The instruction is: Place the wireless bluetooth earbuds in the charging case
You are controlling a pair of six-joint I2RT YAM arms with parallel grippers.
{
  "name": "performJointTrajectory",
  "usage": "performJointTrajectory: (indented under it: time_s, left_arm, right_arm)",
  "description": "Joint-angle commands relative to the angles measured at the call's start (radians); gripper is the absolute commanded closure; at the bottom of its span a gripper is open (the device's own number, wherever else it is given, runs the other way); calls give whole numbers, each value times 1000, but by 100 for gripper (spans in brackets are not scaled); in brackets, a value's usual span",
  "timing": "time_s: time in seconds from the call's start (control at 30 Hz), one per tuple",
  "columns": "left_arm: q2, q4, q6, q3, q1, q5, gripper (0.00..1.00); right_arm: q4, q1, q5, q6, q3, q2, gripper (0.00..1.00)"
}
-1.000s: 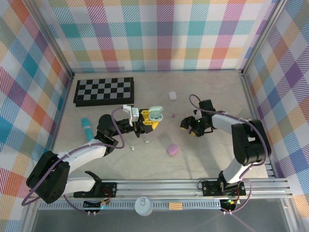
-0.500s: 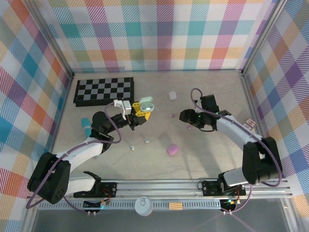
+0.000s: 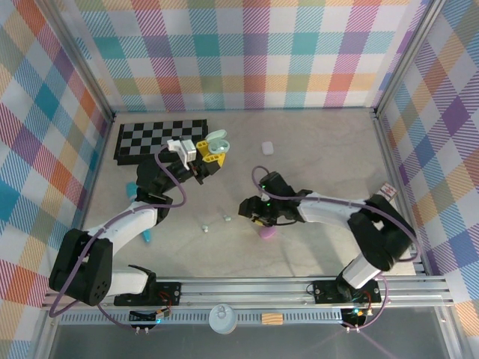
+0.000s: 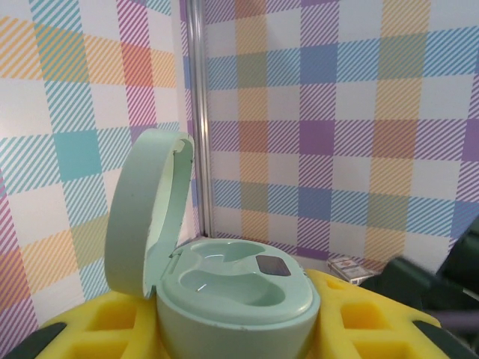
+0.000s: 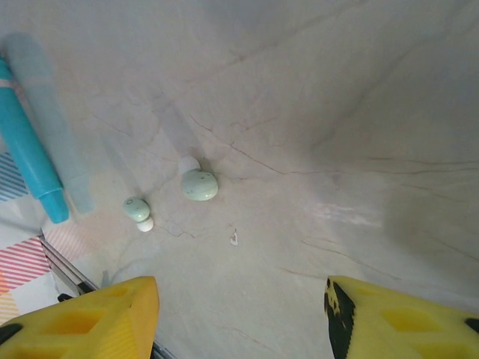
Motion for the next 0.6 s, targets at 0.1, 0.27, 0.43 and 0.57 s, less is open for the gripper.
performJointTrajectory:
  time_s: [0.1, 0.27, 0.43, 0.57]
  left_arm:
    - [20, 84, -22, 28, 10, 11, 68]
    - [32, 120, -50, 20, 9, 14, 68]
    - [25, 113, -51, 15, 10, 12, 68]
    - [23, 103, -45, 15, 10, 13, 68]
  right_arm:
    - [122, 68, -29, 127, 99, 141, 41]
    - [117, 72, -41, 116, 147, 204, 46]
    - [113, 72, -74, 116, 195, 265, 47]
    - [104, 72, -85, 107, 229, 297, 47]
